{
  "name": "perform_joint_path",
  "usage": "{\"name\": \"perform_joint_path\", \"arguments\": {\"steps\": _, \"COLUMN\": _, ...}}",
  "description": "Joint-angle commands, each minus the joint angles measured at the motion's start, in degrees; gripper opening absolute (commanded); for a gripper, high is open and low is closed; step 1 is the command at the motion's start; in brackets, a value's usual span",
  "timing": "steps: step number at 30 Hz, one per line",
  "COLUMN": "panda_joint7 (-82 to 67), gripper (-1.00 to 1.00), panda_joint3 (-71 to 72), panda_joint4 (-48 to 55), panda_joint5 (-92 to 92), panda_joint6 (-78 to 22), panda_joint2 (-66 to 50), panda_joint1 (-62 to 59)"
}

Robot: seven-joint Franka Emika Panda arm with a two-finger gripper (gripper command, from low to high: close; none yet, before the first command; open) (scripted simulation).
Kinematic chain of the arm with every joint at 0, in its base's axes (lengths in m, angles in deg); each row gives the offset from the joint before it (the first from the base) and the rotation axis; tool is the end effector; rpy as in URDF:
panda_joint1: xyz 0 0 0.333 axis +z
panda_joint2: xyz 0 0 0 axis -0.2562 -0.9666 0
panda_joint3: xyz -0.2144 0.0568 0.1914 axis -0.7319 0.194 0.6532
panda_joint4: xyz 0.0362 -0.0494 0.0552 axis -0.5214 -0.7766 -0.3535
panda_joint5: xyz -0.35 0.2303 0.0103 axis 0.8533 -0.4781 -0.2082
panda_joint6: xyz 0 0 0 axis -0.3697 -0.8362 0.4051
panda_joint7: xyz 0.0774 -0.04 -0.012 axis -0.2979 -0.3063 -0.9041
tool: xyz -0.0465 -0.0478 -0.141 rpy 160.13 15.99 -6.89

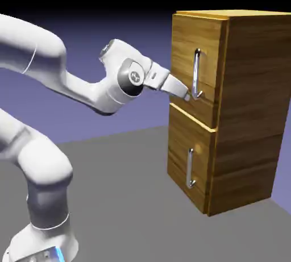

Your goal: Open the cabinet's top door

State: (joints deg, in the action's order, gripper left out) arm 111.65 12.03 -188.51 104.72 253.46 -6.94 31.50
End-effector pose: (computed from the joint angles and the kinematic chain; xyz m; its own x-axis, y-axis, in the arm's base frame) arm 0.4371 0.0604 0.4592 0.4274 -0.6137 0.6638 -0.3408 -0.7895 -0.5105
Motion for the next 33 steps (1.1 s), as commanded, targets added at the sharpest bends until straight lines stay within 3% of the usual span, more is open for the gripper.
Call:
{"name": "perform_joint_path", "arguments": {"steps": 1, "panda_joint7": 2.01, "gripper": 0.0, "panda_joint3": -0.67, "panda_joint4": 0.17, "panda_joint5": 2.5, "panda_joint6": -0.25, "panda_joint2": 0.41, "panda_joint1": 0.67}}
{"name": "perform_joint_path", "arguments": {"steps": 33, "panda_joint7": 66.3, "gripper": 0.0, "panda_joint3": -22.01, "panda_joint4": 5.47, "panda_joint5": 82.25, "panda_joint6": -8.26, "panda_joint2": 13.39, "panda_joint1": 22.24}}
